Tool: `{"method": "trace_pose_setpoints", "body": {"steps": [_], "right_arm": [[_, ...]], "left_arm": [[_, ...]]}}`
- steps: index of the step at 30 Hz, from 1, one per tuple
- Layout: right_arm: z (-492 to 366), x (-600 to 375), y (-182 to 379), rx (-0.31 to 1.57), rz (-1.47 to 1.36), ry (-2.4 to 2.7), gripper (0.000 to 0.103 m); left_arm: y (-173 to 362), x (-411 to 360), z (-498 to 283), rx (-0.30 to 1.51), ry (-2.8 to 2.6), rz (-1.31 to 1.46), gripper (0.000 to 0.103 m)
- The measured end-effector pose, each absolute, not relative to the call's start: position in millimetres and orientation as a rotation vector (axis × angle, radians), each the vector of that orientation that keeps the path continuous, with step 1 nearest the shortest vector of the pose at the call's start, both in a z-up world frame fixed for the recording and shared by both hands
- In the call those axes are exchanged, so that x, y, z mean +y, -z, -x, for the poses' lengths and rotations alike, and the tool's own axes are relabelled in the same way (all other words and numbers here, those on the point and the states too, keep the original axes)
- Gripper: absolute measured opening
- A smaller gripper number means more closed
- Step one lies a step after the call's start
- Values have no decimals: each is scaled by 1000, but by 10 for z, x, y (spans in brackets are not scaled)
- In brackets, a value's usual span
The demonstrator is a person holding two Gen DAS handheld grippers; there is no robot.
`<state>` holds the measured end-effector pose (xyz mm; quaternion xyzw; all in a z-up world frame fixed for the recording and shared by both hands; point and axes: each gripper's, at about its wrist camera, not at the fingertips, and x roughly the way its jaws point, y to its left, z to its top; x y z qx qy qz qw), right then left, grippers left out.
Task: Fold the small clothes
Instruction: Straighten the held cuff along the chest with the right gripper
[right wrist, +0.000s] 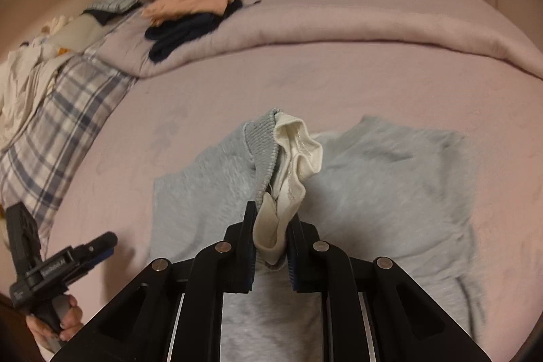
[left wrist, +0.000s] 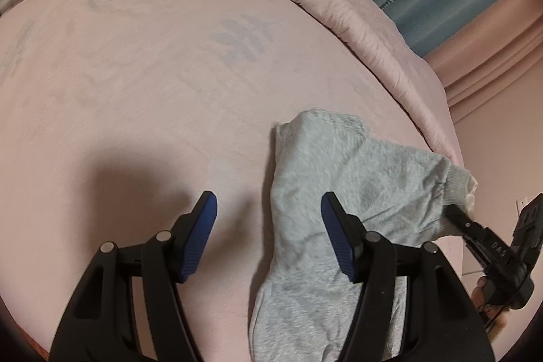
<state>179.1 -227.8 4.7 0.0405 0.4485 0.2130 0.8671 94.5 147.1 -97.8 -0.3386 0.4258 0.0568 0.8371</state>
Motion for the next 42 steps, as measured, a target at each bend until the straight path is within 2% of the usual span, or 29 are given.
{"method": "trace_pose_setpoints", "body": {"steps": [10,18,20,28,42], "right_arm": [[-1883,-2602,-106,910,-129,-342,16],[-1998,-2806,136,964,-139,-294,16],[-2029,-2827,226,984,-139,-281,16],[-2135,-2902,526,1054,-122,-245,16],[-2208,-2985,752,1089,-131,-224,16]], "left_arm": [[1053,1263,-1315,951,-66,682,61],[1288,1024,-1644,1035,-51,628,45],[1340,966,-1699,1053,-45,611,44],[1568,838,-1852,1106,-56,560,43],[1608,741,-1881,1104,-98,482,47]]}}
